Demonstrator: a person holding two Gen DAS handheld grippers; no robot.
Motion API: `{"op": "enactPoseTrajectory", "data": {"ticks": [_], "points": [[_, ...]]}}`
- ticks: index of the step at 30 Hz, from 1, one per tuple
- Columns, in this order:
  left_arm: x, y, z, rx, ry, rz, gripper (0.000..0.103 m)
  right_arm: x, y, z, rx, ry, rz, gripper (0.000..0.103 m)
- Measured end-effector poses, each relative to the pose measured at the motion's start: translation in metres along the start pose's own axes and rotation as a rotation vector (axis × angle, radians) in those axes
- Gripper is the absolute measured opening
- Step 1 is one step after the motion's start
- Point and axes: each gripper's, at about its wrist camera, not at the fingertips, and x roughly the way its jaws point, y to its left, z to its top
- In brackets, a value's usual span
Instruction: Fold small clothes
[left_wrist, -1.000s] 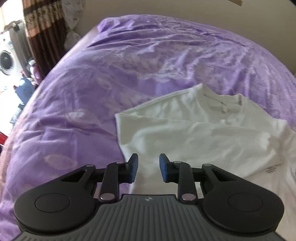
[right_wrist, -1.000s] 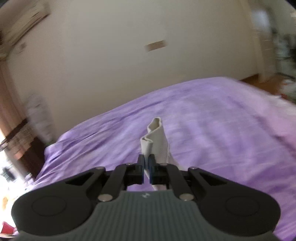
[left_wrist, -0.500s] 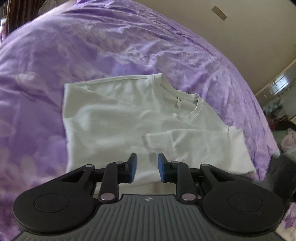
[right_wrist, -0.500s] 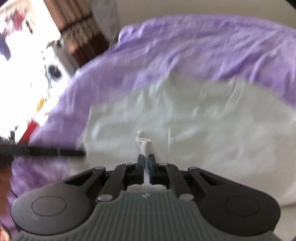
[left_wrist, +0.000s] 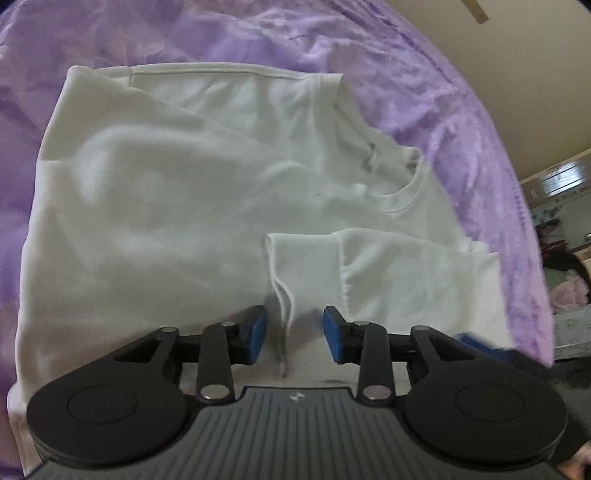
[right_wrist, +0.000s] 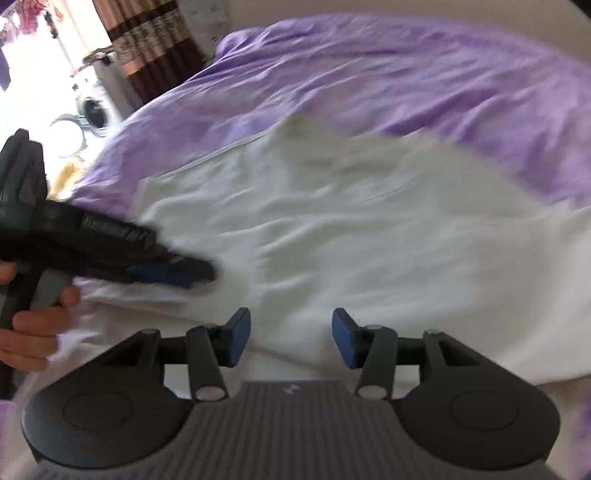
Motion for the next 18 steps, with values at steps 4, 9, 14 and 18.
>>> {"op": "enactPoseTrajectory", "data": {"ticks": [4,9,14,18], "points": [[0.006,-0.007,-0.003,0.048,-0.013,-0.007,0.011,-0.024,-0.059,-0.005,0.110,-0.020,-0.086,0.045],[-0.027,-0.040,-0.006,0.164,-0.146,-0.040,0.003,-0.069,-0.122,-0.026,0.178,-0.059,-0.210,0.046],[-0.064,-0.091,0.010,0.229,-0.204,-0.106,0.002,-0.101,-0.156,-0.052,0.155,-0.037,-0.327,0.055],[-0.083,-0.134,0.024,0.282,-0.227,-0.128,0.002,-0.092,-0.158,-0.065,0.113,0.013,-0.312,0.056]]}}
